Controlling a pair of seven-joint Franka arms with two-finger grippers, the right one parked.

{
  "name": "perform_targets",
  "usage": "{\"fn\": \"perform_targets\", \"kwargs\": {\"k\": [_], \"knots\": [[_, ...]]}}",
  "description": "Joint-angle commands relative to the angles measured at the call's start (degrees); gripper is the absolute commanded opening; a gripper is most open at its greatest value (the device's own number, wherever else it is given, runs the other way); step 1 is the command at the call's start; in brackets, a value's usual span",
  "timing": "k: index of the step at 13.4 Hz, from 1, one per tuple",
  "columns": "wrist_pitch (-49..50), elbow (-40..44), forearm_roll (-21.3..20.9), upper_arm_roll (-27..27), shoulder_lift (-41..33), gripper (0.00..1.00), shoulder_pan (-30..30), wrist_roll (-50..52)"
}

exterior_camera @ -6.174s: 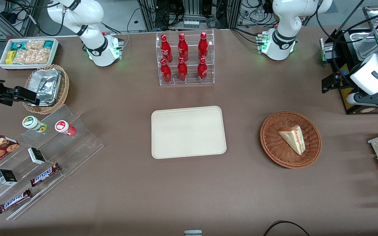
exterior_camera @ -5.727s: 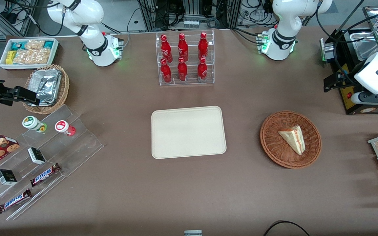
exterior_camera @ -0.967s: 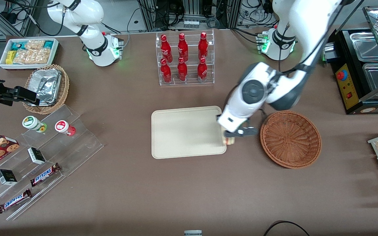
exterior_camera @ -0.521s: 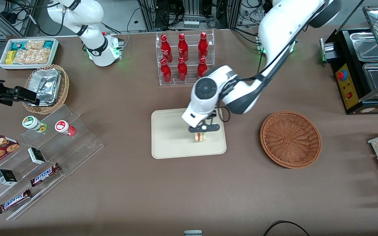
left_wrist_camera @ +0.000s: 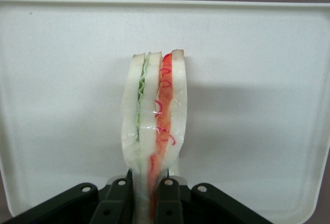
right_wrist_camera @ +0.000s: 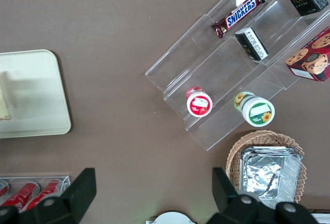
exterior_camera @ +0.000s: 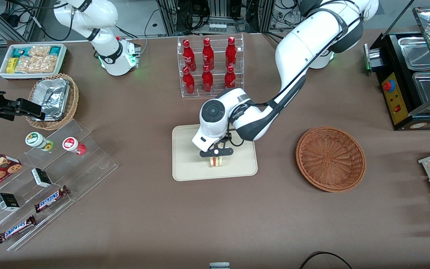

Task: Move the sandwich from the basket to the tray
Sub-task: 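Lower the sandwich onto the tray and open the left gripper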

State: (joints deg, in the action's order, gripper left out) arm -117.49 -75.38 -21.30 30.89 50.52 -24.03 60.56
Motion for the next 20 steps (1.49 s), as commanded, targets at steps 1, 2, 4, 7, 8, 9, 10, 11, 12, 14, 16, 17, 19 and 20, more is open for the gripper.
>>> {"fn": "perform_targets", "kwargs": {"k": [1,2,4,7,8,9,10,11,12,14,16,17,19,20], "knots": [[1.1,3.3,-1.3,-1.2,1.8,0.00,-1.7,1.6],[1.0,3.4,-1.1,-2.4,1.9,0.00,-2.9,2.6],[-0.2,3.3,-1.0,-3.4,1.9,0.00,-3.9,5.6],[-0.3,3.2,-1.0,-3.5,2.3,0.87,-3.9,5.9],[-0.4,3.1,-1.1,-3.5,2.2,1.00,-3.9,5.8],[-0.4,3.1,-1.1,-3.5,1.7,1.00,-3.8,5.7],[0.1,3.4,-1.0,-3.4,1.1,1.00,-3.7,5.5],[0.5,3.7,-0.8,-3.3,-0.4,1.00,-3.2,5.3],[1.6,4.3,-0.4,-3.1,-1.4,1.00,-3.0,5.1],[4.8,6.6,-0.4,-3.0,-3.1,1.00,-3.0,5.1],[6.9,6.9,-0.3,-2.9,-6.1,1.00,-1.6,3.3],[7.6,6.8,-0.2,-3.1,-8.0,1.00,-1.2,3.0],[13.2,6.5,3.0,-2.7,-10.3,1.00,4.2,-1.6],[14.8,6.4,3.4,-2.6,-11.8,1.00,5.6,-6.9]]}}
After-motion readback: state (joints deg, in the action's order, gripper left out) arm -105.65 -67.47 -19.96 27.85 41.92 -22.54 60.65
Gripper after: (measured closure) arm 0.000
